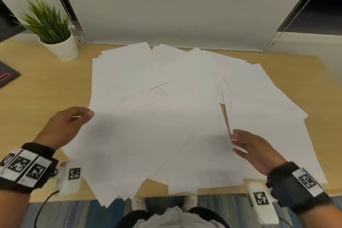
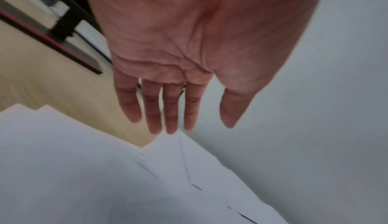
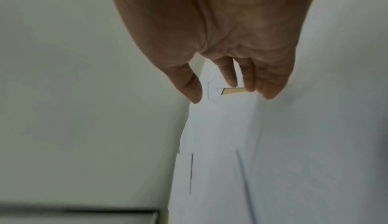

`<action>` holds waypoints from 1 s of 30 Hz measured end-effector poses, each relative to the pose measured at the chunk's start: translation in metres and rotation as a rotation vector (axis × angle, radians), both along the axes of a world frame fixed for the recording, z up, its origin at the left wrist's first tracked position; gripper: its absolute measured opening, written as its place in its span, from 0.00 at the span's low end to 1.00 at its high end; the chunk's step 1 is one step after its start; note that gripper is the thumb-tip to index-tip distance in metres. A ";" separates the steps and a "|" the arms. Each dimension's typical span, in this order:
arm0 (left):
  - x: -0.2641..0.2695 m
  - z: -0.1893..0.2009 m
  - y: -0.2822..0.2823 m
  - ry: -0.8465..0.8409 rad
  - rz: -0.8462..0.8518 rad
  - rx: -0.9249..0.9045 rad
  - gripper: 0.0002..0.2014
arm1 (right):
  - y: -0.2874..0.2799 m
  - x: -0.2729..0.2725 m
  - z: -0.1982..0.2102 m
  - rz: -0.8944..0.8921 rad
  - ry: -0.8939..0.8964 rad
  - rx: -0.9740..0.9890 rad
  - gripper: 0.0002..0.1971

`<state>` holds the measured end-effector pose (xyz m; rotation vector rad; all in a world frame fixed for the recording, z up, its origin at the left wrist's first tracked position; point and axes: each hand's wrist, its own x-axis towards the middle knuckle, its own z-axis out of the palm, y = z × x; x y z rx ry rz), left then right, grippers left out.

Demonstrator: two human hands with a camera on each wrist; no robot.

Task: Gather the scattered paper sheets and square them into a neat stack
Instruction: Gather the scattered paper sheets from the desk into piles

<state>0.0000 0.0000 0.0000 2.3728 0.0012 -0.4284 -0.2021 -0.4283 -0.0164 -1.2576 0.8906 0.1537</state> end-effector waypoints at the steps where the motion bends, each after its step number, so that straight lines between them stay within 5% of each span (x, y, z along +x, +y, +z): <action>1: 0.012 -0.008 0.001 0.017 0.077 0.018 0.18 | -0.002 0.011 -0.005 -0.053 -0.015 0.035 0.11; 4: 0.034 -0.021 0.005 0.105 0.145 0.153 0.28 | 0.004 0.034 -0.003 -0.042 0.071 -0.066 0.07; 10: 0.044 -0.054 0.015 0.163 0.079 0.412 0.37 | 0.007 0.052 -0.016 0.054 0.276 -0.266 0.18; 19: 0.019 -0.061 -0.003 0.177 0.069 0.300 0.41 | 0.032 0.053 -0.010 0.036 0.322 -0.236 0.26; 23: -0.004 -0.069 -0.021 0.201 -0.001 0.236 0.55 | 0.056 0.041 -0.010 0.153 0.316 -0.121 0.20; 27: -0.011 -0.070 -0.030 0.243 0.063 0.220 0.42 | 0.056 0.037 -0.010 0.098 0.307 -0.137 0.23; 30: -0.011 -0.069 -0.027 0.215 0.050 0.313 0.48 | 0.056 0.029 -0.010 0.113 0.315 -0.160 0.19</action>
